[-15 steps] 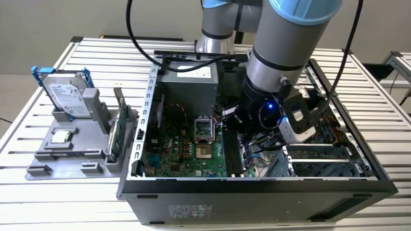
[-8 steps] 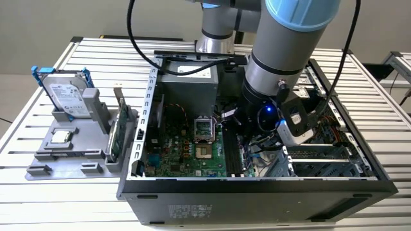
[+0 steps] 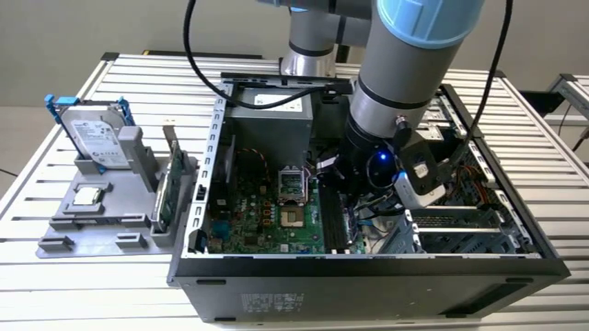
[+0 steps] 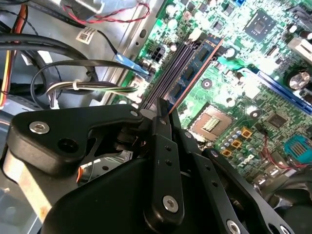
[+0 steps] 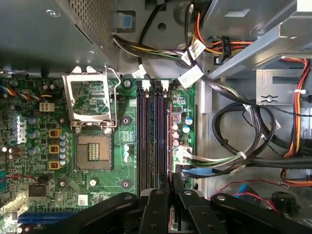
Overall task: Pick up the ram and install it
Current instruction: 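Insert the ram into the slot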
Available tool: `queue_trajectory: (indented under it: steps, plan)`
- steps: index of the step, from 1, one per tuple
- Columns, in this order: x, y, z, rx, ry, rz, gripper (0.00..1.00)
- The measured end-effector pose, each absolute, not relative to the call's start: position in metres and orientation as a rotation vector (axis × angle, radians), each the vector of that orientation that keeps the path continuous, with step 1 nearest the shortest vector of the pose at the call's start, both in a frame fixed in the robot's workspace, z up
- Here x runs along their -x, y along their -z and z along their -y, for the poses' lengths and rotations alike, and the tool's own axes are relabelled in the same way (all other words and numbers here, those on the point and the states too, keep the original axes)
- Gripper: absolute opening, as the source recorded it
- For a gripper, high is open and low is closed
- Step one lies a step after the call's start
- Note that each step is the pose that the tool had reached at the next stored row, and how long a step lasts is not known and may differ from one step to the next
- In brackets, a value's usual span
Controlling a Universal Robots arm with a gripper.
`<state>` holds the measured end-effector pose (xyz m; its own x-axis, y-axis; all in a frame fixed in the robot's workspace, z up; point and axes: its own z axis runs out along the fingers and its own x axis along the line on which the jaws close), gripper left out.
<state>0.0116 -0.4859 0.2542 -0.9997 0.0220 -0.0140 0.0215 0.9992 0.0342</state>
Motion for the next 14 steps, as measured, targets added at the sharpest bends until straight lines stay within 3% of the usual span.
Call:
queue_trajectory:
  steps: [14]
  plan:
    - [-0.012, -0.24, 0.477, -0.034, -0.053, -3.127, 0.0]
